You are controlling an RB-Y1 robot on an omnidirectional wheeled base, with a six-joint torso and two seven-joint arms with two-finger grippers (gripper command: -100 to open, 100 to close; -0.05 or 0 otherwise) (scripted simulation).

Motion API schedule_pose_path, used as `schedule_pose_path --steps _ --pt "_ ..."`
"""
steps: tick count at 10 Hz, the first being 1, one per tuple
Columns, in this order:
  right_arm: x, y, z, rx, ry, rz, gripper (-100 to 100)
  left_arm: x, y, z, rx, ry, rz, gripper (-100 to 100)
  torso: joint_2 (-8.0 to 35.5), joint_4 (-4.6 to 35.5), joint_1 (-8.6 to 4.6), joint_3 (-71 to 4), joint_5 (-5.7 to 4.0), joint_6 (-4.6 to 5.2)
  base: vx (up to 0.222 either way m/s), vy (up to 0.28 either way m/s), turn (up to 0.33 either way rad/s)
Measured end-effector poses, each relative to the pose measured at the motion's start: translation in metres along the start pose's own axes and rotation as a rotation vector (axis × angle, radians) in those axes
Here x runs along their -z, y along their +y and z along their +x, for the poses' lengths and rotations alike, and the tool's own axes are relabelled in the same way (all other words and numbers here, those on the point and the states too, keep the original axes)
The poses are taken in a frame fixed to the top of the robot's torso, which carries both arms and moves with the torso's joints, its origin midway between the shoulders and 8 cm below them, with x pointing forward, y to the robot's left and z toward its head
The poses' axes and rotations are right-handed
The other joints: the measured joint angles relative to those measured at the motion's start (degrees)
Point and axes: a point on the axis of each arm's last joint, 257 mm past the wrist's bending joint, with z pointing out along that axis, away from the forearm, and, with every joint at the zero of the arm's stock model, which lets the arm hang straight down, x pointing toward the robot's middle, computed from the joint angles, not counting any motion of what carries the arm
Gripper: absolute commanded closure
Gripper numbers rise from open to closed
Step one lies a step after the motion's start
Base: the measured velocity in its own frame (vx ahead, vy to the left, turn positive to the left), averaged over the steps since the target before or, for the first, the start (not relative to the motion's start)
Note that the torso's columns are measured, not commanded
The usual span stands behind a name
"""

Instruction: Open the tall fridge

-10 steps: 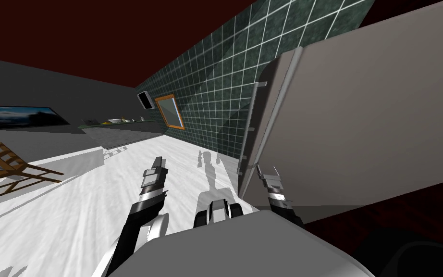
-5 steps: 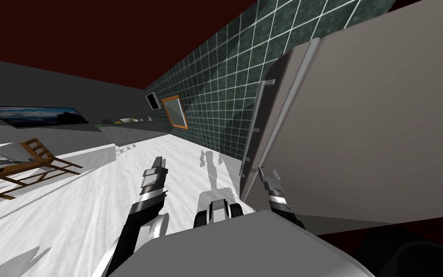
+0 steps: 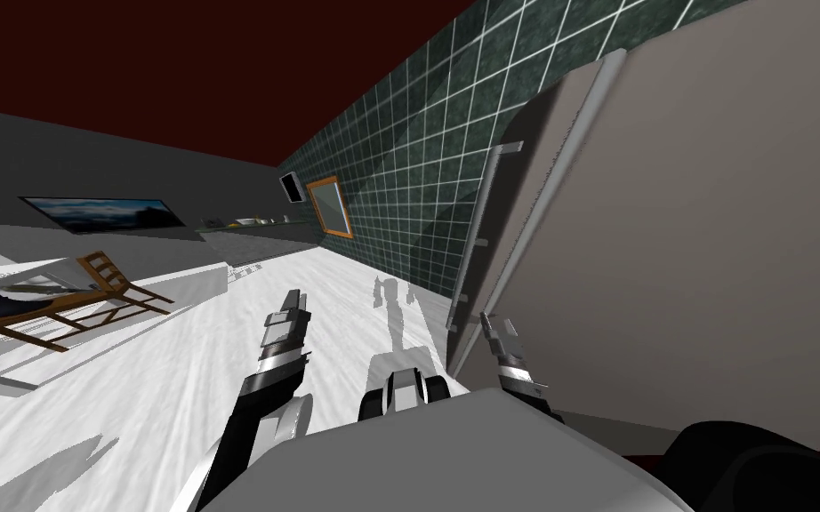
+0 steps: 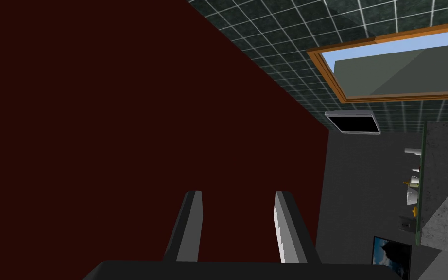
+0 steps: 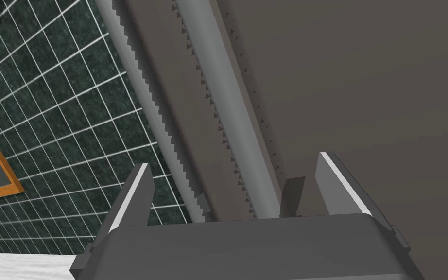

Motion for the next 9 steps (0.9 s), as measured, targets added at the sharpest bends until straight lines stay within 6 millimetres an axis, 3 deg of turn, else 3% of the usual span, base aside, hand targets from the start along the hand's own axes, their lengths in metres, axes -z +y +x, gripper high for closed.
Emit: schedule_pose_path --steps 9 --pt "0.018 0.018 -0.022 -0.282 -0.028 -0.080 -100 0.000 0.000 0.000 0.000 0.000 0.000 0 -0.5 -0.2 -0.29 -0.2 -0.22 -0.18 0.021 -0.011 0.067"
